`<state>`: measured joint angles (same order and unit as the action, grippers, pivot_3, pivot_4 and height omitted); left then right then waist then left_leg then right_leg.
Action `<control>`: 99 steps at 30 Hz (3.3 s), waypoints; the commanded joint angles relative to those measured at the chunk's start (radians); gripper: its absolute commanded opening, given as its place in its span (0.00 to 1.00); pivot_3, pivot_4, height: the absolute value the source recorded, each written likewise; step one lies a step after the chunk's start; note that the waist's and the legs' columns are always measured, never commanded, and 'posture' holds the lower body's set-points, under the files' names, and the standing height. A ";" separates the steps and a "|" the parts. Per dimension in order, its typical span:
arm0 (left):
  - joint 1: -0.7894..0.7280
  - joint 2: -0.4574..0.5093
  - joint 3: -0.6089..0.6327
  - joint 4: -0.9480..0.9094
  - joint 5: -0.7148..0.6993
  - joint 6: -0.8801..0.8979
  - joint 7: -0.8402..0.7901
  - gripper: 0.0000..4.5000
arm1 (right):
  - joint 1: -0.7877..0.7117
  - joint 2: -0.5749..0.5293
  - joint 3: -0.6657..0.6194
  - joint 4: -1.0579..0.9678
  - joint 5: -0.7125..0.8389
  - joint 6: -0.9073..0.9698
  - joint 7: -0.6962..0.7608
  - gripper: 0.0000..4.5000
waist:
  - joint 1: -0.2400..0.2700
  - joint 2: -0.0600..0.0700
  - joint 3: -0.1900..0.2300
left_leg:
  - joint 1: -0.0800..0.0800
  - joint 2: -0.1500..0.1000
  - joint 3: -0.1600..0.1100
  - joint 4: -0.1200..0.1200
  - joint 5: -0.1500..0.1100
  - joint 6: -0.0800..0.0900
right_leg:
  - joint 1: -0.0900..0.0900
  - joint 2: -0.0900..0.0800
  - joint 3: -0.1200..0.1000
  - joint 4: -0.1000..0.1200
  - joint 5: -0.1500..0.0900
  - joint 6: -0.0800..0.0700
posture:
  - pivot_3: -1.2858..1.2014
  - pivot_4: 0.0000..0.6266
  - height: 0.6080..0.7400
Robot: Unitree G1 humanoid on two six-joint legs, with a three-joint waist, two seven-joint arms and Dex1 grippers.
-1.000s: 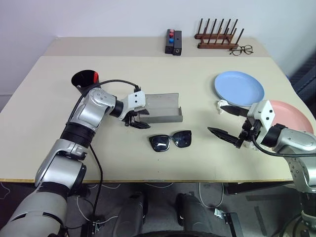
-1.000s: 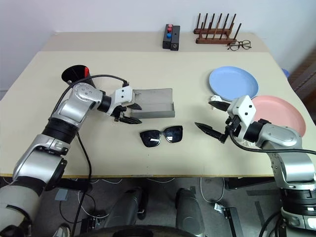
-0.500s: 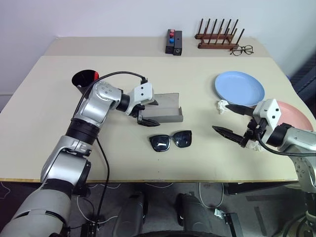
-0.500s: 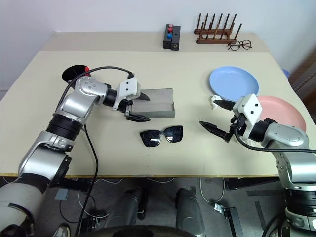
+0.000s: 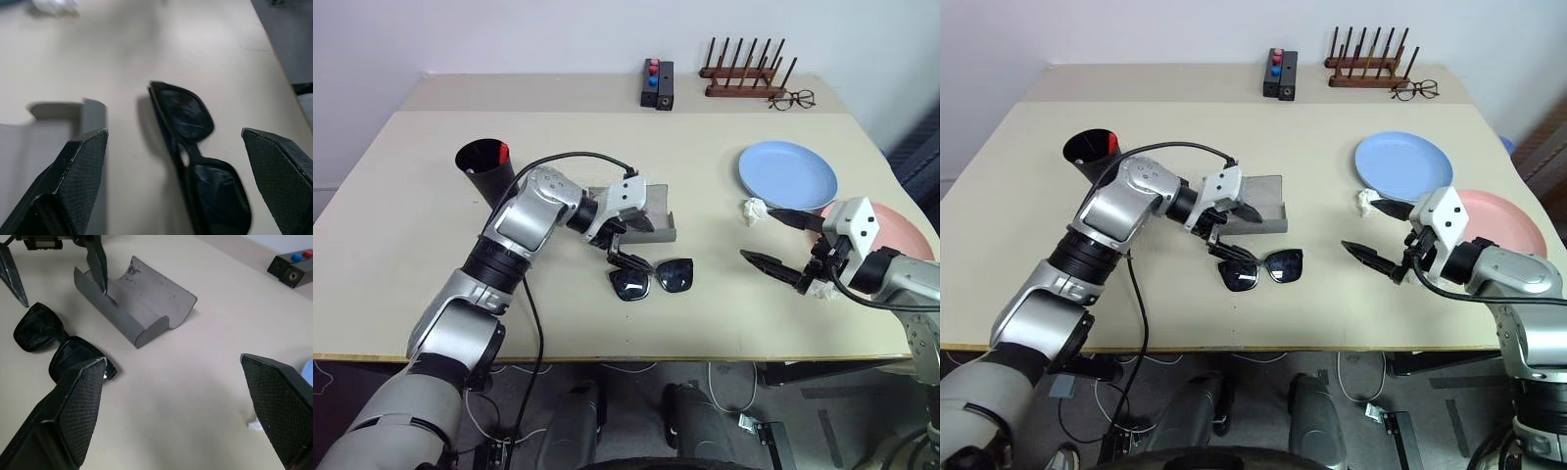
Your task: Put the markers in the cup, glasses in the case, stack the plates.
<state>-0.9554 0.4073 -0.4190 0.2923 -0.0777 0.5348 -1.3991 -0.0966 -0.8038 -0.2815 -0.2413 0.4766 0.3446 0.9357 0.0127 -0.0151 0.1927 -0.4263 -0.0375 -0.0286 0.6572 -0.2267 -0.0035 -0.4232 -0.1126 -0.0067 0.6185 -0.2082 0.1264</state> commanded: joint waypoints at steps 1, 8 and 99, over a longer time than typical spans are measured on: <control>-0.031 -0.011 -0.022 -0.002 -0.002 0.032 -0.013 1.00 | 0.009 -0.015 -0.038 -0.031 0.009 -0.007 -0.003 1.00 | 0.000 0.000 0.000 | 0.000 0.000 0.000 0.000 0.000 0.000 | 0.000 0.000 0.000 0.000 0.000 0.000 | 0.52 0.24 1.00; -0.035 -0.034 -0.093 0.034 0.049 -0.007 -0.010 1.00 | 0.020 -0.016 -0.045 -0.044 0.013 -0.003 -0.009 1.00 | 0.000 0.000 0.000 | 0.000 0.000 -0.001 0.001 0.000 0.001 | 0.000 0.000 0.000 0.000 -0.001 -0.002 | 0.52 0.24 1.00; -0.463 -0.114 0.109 0.946 0.283 -0.606 -0.022 0.00 | 0.167 -0.107 -0.176 0.009 0.079 -0.112 0.232 1.00 | 0.000 0.000 0.001 | -0.001 -0.001 0.000 0.007 -0.005 0.008 | 0.005 -0.003 0.000 -0.004 -0.002 0.004 | 0.52 0.24 1.00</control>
<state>-1.4055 0.2910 -0.3216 1.2484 0.1978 -0.0725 -1.4165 0.0790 -0.9181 -0.4461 -0.1975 0.5352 0.2356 1.1732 0.0129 -0.0154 0.1935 -0.4271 -0.0383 -0.0287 0.6644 -0.2317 0.0043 -0.4181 -0.1160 -0.0068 0.6149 -0.2103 0.1302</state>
